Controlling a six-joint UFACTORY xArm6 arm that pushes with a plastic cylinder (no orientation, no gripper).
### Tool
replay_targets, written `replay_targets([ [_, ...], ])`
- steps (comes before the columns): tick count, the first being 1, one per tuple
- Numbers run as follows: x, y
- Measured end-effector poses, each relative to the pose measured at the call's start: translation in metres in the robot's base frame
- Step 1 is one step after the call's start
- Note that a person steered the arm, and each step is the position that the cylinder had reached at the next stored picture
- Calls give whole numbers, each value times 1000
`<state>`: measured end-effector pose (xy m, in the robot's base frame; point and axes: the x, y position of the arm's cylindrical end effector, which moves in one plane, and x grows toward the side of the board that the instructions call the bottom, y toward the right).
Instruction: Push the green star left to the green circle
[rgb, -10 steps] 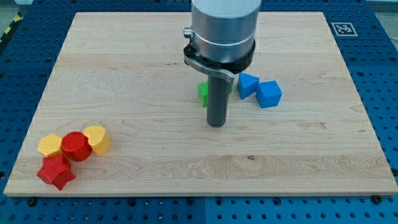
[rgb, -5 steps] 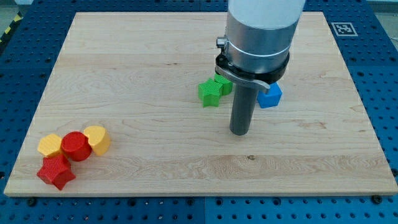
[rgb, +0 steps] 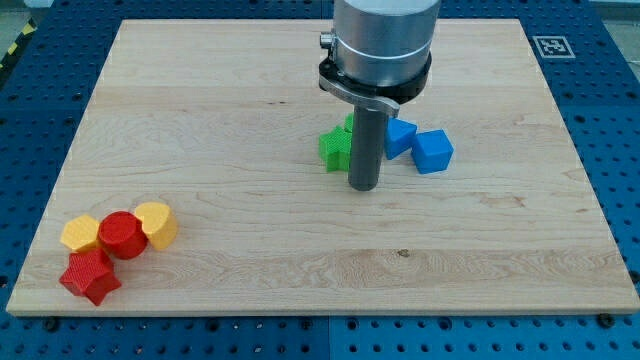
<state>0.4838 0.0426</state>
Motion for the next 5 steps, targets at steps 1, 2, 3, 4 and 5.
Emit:
replay_targets([
  [1, -1, 3],
  [2, -3, 3],
  [3, -16, 3],
  [4, -19, 3],
  [5, -19, 2],
])
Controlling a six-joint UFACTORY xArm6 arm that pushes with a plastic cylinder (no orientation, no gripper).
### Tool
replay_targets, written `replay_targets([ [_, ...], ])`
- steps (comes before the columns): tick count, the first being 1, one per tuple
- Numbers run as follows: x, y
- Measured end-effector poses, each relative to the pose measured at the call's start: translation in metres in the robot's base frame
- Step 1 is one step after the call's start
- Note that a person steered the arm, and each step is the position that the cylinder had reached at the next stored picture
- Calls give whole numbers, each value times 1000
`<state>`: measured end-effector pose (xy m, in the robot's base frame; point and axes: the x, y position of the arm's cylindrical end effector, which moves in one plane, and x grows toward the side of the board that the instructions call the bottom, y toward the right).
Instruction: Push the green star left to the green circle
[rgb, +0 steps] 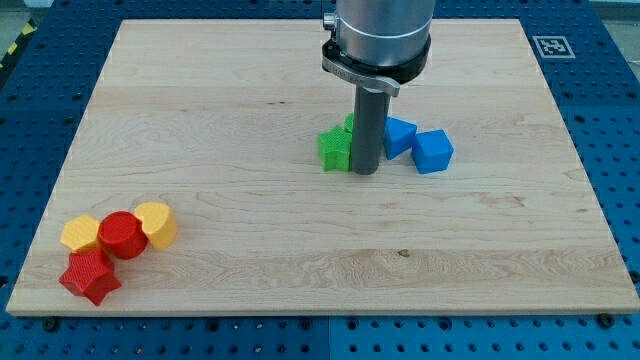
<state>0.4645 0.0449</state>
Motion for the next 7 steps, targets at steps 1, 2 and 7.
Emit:
replay_targets([
  [1, 0, -6],
  [2, -2, -21],
  [7, 5, -58],
])
